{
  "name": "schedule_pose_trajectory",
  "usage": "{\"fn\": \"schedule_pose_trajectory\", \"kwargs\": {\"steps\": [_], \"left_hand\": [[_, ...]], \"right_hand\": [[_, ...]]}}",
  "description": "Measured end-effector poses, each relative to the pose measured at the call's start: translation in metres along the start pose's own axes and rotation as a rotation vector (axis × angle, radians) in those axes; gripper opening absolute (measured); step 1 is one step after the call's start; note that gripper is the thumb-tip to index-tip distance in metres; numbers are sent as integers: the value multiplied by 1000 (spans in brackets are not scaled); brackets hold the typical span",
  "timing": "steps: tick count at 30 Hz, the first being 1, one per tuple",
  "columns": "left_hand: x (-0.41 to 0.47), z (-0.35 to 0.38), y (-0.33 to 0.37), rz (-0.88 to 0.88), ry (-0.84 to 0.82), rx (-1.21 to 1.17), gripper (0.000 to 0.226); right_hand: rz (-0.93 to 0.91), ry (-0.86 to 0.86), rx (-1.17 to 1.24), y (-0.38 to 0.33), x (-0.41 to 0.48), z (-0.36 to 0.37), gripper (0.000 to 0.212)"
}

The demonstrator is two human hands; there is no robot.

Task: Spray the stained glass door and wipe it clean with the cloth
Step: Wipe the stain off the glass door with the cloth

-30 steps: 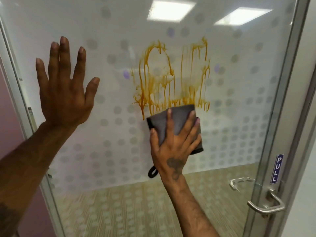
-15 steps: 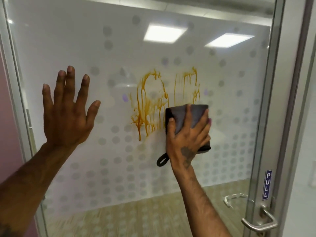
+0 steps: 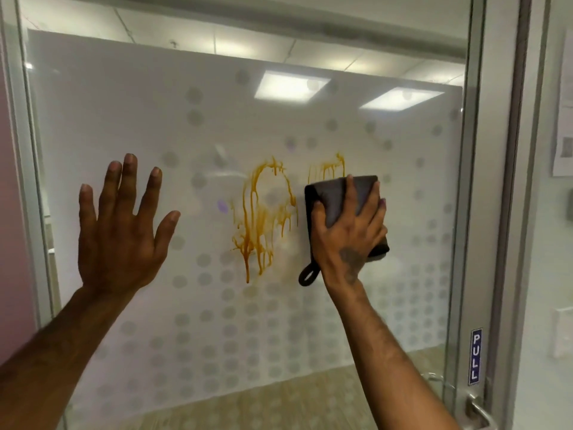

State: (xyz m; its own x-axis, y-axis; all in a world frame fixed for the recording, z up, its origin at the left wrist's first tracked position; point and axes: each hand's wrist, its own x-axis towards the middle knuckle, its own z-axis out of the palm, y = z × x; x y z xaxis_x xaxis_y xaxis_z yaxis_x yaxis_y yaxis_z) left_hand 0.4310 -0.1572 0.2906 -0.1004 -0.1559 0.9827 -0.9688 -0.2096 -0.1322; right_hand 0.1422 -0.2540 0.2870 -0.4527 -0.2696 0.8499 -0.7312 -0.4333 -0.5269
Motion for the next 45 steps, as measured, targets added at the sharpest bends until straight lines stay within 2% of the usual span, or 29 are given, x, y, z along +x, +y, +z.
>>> {"fn": "schedule_pose_trajectory", "kwargs": {"steps": [2, 6, 8, 10, 14, 16, 18, 20, 23, 25, 27, 28, 31, 33, 35, 39, 42, 45], "left_hand": [[0, 0, 0, -2, -4, 2, 69], [1, -1, -1, -5, -12, 5, 71], [1, -1, -1, -5, -16, 1, 72], [1, -1, 0, -1, -8, 2, 72], [1, 0, 0, 9, 1, 17, 72], [1, 0, -1, 5, -3, 20, 72], [1, -1, -1, 7, 1, 24, 72], [1, -1, -1, 6, -2, 36, 71], [2, -2, -1, -4, -18, 38, 72], [2, -3, -1, -3, -28, 57, 71], [2, -5, -1, -9, -40, 64, 70], [2, -6, -1, -17, -46, 64, 70], [2, -5, 0, -21, -57, 67, 69], [2, -5, 0, -17, -62, 90, 68], [1, -3, -1, -16, -70, 93, 68], [1, -1, -3, -13, -71, 66, 67], [1, -1, -4, -14, -78, 44, 66], [3, -1, -4, -21, -91, 24, 64]], "right_hand": [[-137, -29, -43, -3, -6, -4, 71], [-566, -79, -103, 32, -25, -13, 73], [-614, -51, -151, 53, -23, -16, 70], [-480, -35, -155, 54, -12, -14, 67], [4, 38, -17, -1, 42, -6, 65], [56, 37, 8, -33, 64, -2, 70], [-78, -3, -23, -54, 65, -1, 71], [-299, -47, -67, -58, 48, -2, 69], [-566, -31, -104, -28, 20, -4, 67], [-625, -11, -146, 1, 11, -6, 67], [-549, -18, -200, 17, 13, -8, 66], [-444, -20, -194, 15, 18, -7, 65], [-64, 7, -74, -27, 45, -2, 63], [-2, -21, -12, -66, 61, 2, 66], [-126, -61, -25, -98, 58, 6, 67], [-559, -109, -73, -122, 7, 9, 62], [-829, -151, -63, -92, -35, 6, 60], [-933, -141, -86, -43, -46, 2, 58]]}}
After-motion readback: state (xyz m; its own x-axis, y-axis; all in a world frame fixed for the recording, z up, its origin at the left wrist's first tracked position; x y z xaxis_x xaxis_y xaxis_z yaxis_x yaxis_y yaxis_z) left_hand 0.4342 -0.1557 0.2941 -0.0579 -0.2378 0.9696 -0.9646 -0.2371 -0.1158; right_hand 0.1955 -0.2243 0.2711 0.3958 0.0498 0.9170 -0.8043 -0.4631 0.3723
